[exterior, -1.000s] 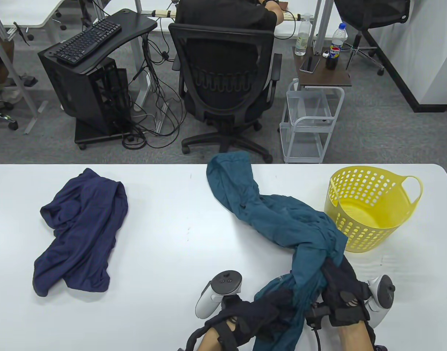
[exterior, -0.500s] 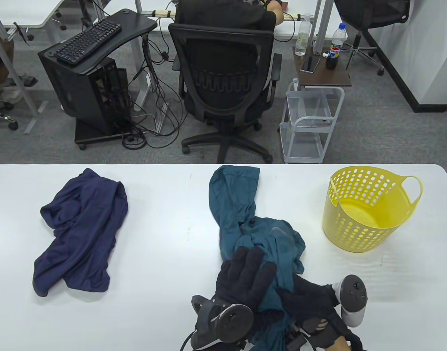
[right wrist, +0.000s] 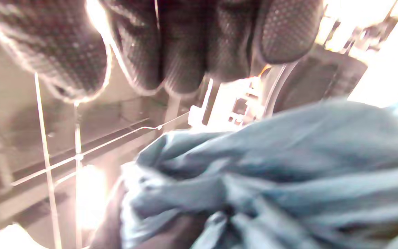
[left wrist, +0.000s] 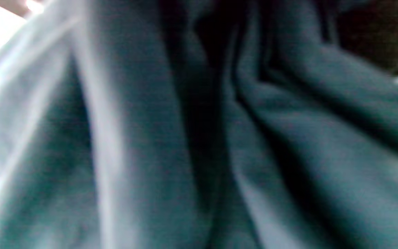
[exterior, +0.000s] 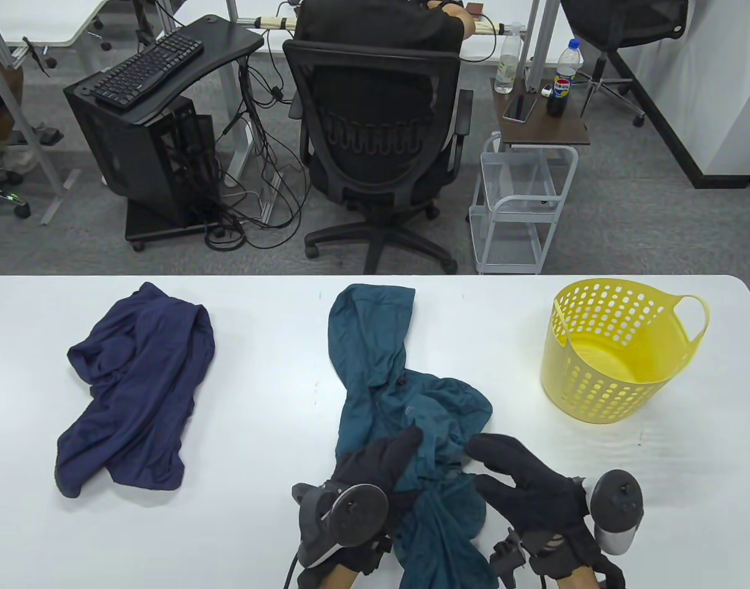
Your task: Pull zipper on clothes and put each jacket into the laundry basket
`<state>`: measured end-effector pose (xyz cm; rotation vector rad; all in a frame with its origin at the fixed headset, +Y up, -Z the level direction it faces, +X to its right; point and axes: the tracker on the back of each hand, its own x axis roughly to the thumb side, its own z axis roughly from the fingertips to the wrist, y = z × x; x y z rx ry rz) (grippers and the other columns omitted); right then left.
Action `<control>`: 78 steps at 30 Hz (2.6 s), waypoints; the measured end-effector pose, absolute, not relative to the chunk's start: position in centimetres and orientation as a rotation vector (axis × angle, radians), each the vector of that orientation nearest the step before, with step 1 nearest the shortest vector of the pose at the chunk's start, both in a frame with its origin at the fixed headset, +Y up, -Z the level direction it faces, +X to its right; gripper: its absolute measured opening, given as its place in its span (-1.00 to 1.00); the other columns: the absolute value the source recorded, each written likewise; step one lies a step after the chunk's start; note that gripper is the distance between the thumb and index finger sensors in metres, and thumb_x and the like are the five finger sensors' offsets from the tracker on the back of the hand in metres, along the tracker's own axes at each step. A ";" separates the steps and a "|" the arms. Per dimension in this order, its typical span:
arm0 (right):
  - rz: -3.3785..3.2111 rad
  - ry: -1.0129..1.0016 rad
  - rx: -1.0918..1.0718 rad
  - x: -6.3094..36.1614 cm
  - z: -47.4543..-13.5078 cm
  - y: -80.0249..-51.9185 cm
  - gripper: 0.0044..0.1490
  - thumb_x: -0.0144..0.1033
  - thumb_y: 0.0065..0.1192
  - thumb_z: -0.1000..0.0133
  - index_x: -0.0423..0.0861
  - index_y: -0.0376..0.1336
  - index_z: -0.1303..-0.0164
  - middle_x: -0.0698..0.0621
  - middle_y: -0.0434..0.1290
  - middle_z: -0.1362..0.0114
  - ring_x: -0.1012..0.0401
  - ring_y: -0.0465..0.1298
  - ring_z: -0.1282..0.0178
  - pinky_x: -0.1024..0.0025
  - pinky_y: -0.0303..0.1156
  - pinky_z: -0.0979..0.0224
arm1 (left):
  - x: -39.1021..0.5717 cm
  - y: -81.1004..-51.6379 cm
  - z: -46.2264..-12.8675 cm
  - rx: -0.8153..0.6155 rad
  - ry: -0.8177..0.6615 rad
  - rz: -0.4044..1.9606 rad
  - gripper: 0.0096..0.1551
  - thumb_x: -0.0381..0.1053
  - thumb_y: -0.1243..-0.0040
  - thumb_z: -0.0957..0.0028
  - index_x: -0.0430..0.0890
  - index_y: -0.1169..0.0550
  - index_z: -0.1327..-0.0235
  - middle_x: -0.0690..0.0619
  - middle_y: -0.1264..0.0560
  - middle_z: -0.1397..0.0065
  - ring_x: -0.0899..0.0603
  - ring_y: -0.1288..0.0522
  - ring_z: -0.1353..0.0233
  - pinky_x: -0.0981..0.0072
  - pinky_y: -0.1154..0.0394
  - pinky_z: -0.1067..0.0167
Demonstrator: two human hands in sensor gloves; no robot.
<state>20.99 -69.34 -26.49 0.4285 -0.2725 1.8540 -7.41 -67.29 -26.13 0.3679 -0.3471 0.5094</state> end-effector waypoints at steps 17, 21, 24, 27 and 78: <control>1.990 0.084 0.624 16.6 -28.2 -73.3 -0.17 -0.05 0.67 0.05 0.08 0.27 -0.40 0.14 0.62 -0.29 0.09 0.67 -0.23 -0.03 0.46 -0.42 | -4.2 -65.5 -23.6 0.324 -0.562 0.606 0.06 0.30 -0.50 0.40 0.35 -0.22 -0.41 0.26 -0.58 -0.33 0.06 -0.72 -0.01 -0.01 -0.58 -0.18; 1.850 0.028 0.543 18.4 -28.6 -73.3 -0.23 -0.07 0.64 0.01 0.11 0.29 -0.38 0.13 0.62 -0.29 0.10 0.69 -0.17 -0.01 0.51 -0.37 | -5.6 -66.1 -24.4 0.232 -0.600 0.834 0.26 0.45 -0.42 0.42 0.37 0.04 -0.48 0.18 -0.23 -0.67 -0.08 -0.45 -0.51 -0.18 -0.37 -0.41; 1.685 -0.002 0.492 20.0 -28.7 -73.1 -0.23 -0.08 0.63 0.00 0.13 0.27 -0.40 0.13 0.60 -0.32 0.09 0.69 -0.18 -0.02 0.52 -0.36 | -6.8 -67.0 -25.5 0.164 -0.586 0.985 0.38 0.54 -0.38 0.48 0.34 0.15 -0.49 0.11 -0.01 -0.75 -0.23 -0.12 -0.69 -0.37 -0.13 -0.49; 1.504 -0.013 0.451 21.1 -28.9 -73.1 -0.22 -0.11 0.60 -0.04 0.14 0.23 -0.44 0.14 0.57 -0.37 0.08 0.67 -0.22 -0.03 0.53 -0.36 | -6.8 -68.5 -26.9 -0.096 -0.642 0.971 0.51 0.61 -0.32 0.53 0.25 0.29 -0.47 -0.05 0.22 -0.73 -0.37 0.21 -0.68 -0.52 0.11 -0.42; 2.023 0.017 0.585 17.0 -27.4 -72.7 0.21 0.07 0.81 0.15 0.05 0.09 -0.58 0.03 0.48 -0.41 0.14 0.70 0.03 0.14 0.65 -0.14 | -4.0 -67.5 -23.8 0.457 -0.538 0.592 -0.21 0.10 -0.64 0.33 0.38 -0.47 -0.20 0.37 -0.55 -0.24 0.07 -0.78 0.04 0.31 -0.75 0.00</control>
